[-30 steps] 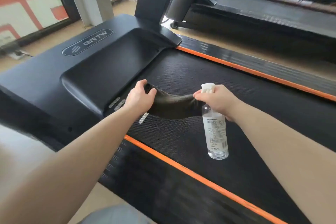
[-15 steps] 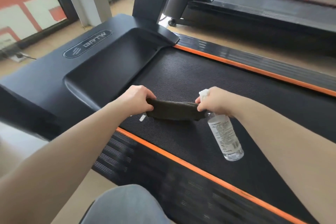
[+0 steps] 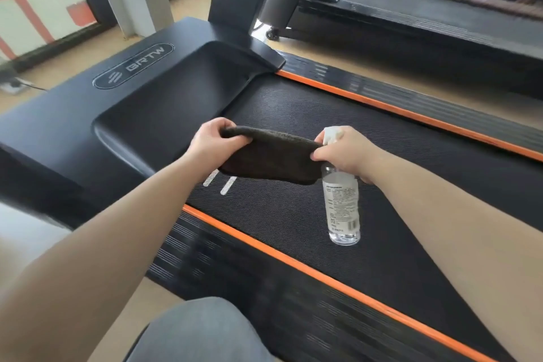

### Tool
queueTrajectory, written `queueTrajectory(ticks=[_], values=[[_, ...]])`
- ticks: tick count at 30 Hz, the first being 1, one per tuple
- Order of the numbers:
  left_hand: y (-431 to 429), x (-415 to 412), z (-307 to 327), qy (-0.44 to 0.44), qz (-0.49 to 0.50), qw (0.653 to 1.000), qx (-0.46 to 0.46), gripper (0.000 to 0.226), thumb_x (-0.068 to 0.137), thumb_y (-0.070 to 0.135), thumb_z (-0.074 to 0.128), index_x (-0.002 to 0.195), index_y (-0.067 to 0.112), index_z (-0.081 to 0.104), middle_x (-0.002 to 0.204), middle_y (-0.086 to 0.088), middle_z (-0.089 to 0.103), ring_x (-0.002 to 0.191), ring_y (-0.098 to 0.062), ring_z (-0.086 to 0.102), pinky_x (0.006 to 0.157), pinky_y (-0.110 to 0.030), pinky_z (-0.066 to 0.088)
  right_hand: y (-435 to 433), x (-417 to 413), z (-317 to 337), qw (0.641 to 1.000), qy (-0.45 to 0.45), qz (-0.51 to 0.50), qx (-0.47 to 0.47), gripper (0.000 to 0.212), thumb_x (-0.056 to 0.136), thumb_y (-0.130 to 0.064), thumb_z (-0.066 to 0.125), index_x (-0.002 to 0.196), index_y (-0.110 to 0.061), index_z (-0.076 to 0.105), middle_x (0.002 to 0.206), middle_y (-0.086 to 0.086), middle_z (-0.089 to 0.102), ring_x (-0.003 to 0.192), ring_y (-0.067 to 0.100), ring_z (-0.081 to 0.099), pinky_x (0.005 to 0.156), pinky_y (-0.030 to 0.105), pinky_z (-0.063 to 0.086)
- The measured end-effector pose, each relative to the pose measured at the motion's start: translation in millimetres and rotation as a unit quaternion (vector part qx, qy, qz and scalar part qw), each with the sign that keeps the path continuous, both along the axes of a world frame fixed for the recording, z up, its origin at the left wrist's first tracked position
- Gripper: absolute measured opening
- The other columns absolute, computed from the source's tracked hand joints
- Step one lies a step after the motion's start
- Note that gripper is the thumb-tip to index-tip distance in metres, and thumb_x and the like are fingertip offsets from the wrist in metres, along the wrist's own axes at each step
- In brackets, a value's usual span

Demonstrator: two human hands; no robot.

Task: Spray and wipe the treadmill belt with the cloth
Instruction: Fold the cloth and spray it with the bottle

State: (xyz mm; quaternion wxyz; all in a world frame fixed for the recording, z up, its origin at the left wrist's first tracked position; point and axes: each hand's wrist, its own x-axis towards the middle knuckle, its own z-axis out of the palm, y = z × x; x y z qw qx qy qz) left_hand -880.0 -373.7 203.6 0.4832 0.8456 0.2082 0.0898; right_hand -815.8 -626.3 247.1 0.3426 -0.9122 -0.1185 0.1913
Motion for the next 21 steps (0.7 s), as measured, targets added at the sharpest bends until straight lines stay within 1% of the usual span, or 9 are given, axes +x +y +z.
queueTrajectory(ticks=[2,5,7,9,10,12,15,18,21], values=[[-6.2,7.3,7.5,-0.004,0.057,0.998,0.035,0.021,0.076,0.042,0.079,0.086,0.028,0.067,0.078,0.013,0.064,0.083,-0.012,0.061,0.071,-0.028,0.047,4.7,2.0,-1.9,0.998,0.034,-0.026,0.037,0.015,0.081,-0.016,0.076,0.094,-0.02,0.068,0.097,0.005,0.068,0.087,0.025,0.065,0.07,0.034,0.054],[-23.1,18.0,21.7,0.005,0.076,0.996,0.051,0.016,0.081,0.038,0.073,0.093,0.029,0.066,0.082,0.017,0.059,0.09,-0.011,0.059,0.076,-0.024,0.044,13.9,3.3,-3.7,0.988,0.078,-0.089,0.102,0.015,0.085,-0.014,0.076,0.095,-0.019,0.066,0.096,0.009,0.067,0.079,0.023,0.063,0.064,0.029,0.051],[-36.3,22.9,29.4,0.012,0.046,0.998,0.043,0.018,0.081,0.038,0.07,0.096,0.028,0.068,0.085,0.014,0.063,0.094,-0.013,0.062,0.082,-0.027,0.05,22.6,5.6,-6.0,0.976,0.101,-0.14,0.135,0.012,0.088,-0.015,0.074,0.092,-0.02,0.064,0.099,0.01,0.068,0.082,0.024,0.064,0.068,0.033,0.055],[-51.7,25.7,30.1,0.039,-0.021,0.998,0.042,0.021,0.083,0.042,0.069,0.1,0.029,0.068,0.094,0.009,0.069,0.097,-0.015,0.063,0.089,-0.03,0.052,30.9,8.2,-5.8,0.961,0.13,-0.158,0.185,0.014,0.087,-0.018,0.075,0.093,-0.018,0.063,0.103,0.013,0.069,0.09,0.03,0.069,0.082,0.045,0.061],[-57.7,25.2,30.1,0.053,-0.058,0.996,0.035,0.022,0.085,0.044,0.067,0.102,0.031,0.068,0.099,0.008,0.07,0.098,-0.014,0.063,0.09,-0.03,0.052,37.0,9.6,-4.4,0.952,0.15,-0.154,0.218,0.021,0.083,-0.022,0.078,0.096,-0.015,0.063,0.104,0.016,0.071,0.095,0.035,0.072,0.089,0.054,0.06],[-69.0,20.0,28.8,0.07,-0.114,0.991,-0.013,0.025,0.087,0.047,0.062,0.108,0.035,0.07,0.102,0.01,0.071,0.099,-0.012,0.064,0.092,-0.034,0.053,42.8,11.0,-1.7,0.943,0.175,-0.133,0.248,0.05,0.073,-0.039,0.083,0.109,-0.008,0.064,0.112,0.021,0.073,0.103,0.041,0.073,0.09,0.063,0.058],[-62.2,14.9,22.8,0.081,-0.168,0.971,-0.15,0.031,0.087,0.028,0.051,0.106,0.038,0.073,0.103,0.009,0.075,0.104,-0.014,0.067,0.095,-0.041,0.055,45.6,11.0,-2.4,0.95,0.178,-0.097,0.24,0.076,0.068,-0.048,0.09,0.125,-0.007,0.062,0.111,0.019,0.076,0.1,0.037,0.076,0.09,0.059,0.06],[-50.5,9.3,18.9,0.094,-0.219,0.946,-0.221,0.047,0.087,-0.004,0.04,0.103,0.023,0.075,0.111,-0.004,0.076,0.107,-0.017,0.071,0.095,-0.035,0.056,40.5,14.7,-9.8,0.962,0.146,-0.085,0.215,0.057,0.071,-0.031,0.091,0.117,-0.01,0.065,0.103,0.011,0.078,0.093,0.027,0.077,0.087,0.052,0.062],[-36.4,8.9,6.6,0.089,-0.178,0.952,-0.234,0.044,0.087,-0.013,0.041,0.084,0.015,0.074,0.101,-0.01,0.076,0.096,-0.018,0.075,0.09,-0.034,0.06,40.8,14.3,-17.7,0.97,0.13,-0.064,0.197,0.037,0.069,-0.012,0.084,0.103,-0.008,0.07,0.089,0.011,0.073,0.083,0.027,0.071,0.083,0.048,0.061]])
